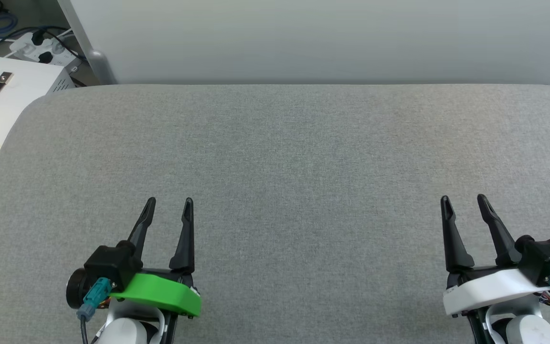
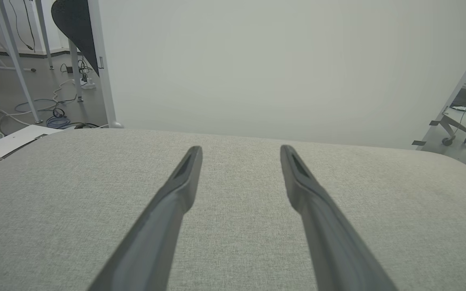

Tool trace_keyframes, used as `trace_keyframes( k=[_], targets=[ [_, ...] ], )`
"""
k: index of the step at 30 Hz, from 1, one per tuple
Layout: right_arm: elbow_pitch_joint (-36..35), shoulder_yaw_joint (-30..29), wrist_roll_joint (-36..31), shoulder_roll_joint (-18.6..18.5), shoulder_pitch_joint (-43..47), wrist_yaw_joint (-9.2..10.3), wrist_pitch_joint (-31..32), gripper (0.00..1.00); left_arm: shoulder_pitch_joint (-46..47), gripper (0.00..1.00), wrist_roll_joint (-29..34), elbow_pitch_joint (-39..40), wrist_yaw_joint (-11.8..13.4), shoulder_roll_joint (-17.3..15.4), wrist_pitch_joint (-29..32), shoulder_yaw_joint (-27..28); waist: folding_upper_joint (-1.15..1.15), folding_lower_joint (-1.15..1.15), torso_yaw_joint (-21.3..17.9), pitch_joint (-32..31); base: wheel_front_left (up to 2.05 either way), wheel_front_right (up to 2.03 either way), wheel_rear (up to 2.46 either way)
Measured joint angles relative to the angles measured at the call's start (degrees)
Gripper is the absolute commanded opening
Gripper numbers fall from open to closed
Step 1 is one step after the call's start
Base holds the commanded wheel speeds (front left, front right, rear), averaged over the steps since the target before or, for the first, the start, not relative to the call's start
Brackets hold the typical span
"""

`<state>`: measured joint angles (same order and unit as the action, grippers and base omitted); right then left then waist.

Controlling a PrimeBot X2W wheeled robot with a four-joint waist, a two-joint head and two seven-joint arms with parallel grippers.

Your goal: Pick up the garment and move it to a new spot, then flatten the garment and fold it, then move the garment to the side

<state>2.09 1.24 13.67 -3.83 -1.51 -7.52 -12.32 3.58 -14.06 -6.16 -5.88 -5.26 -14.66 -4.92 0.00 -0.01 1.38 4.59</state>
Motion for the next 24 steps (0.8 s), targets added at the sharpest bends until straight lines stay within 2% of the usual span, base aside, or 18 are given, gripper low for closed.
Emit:
trace_keyframes(
  k=[18,19,24],
  targets=[
    [1.2,0.7,-0.3,0.3,0.0,0.00,-0.5,1.00,-0.1,1.00,1.0,-0.3,-1.1,1.6,0.0,2.0,0.00,0.00,-0.3,-0.1,0.00,0.00,0.00],
    [1.2,0.7,-0.3,0.3,0.0,0.00,-0.5,0.00,-0.1,0.00,1.0,-0.5,-1.2,1.6,0.0,1.9,0.00,0.00,-0.3,0.0,0.00,0.00,0.00],
    [1.2,0.7,-0.3,0.3,0.0,0.00,-0.3,0.00,0.0,0.00,1.0,-0.5,-1.2,1.6,0.1,1.8,0.00,0.00,-0.3,-0.1,0.00,0.00,0.00]
  ],
)
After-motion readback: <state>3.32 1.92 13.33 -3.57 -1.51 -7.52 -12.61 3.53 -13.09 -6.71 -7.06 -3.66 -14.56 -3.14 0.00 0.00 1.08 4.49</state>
